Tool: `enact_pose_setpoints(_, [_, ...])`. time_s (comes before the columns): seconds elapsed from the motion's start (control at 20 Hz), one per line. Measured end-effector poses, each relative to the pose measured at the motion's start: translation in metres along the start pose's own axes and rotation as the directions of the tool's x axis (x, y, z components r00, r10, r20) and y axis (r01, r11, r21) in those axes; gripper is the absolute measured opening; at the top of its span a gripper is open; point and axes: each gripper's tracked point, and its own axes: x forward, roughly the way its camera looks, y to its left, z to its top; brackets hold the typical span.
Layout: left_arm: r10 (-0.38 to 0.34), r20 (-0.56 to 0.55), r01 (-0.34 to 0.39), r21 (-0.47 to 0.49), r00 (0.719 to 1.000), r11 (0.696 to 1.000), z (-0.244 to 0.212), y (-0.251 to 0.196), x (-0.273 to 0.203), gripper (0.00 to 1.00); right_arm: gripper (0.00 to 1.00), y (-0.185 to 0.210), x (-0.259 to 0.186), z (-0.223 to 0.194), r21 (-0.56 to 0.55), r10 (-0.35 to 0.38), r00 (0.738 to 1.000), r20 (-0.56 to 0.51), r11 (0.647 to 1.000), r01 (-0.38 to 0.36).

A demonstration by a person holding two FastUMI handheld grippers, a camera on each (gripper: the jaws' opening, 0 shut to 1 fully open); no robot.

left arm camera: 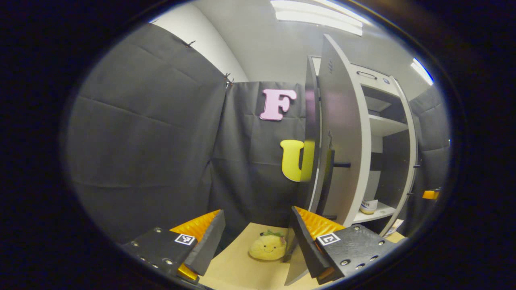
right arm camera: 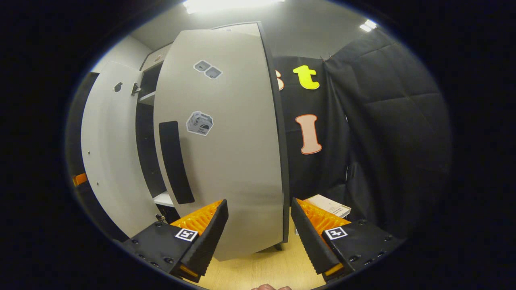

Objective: Grab one shoe with the right hand and put it into the shoe cabinet, grab the other shoe with the left hand and put it into the shoe cabinet; then close the right door with the right hand and the left door with the left hand.

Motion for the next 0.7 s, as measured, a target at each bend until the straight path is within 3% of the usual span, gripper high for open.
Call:
enact_pose_setpoints(0.2, [-0.095, 0.025, 0.095, 0.006, 0.995, 0.995, 0.031, -0.013, 0.032, 0.9, 0.98, -0.012, -0.004, -0.013, -0.029, -0.047, 0.999, -0.022, 0.999, 0.046])
enact_pose_setpoints(0.45, [-0.192, -0.009, 0.191, 0.153, 0.981, 0.97, 0.042, -0.039, 0.056, 0.92, 0.98, -0.018, -0.009, -0.024, 0.0, -0.073, 0.997, -0.039, 0.997, 0.073])
enact_pose_setpoints(0.55, [-0.184, -0.018, 0.184, 0.2, 0.983, 0.962, 0.043, -0.045, 0.062, 0.89, 0.98, -0.021, -0.01, -0.032, 0.009, -0.08, 0.995, -0.058, 0.997, 0.08])
enact_pose_setpoints(0.7, [-0.199, -0.028, 0.201, 0.149, 0.98, 0.968, 0.04, -0.043, 0.062, 0.9, 0.98, -0.031, -0.009, -0.037, 0.022, -0.098, 0.993, -0.068, 0.995, 0.1])
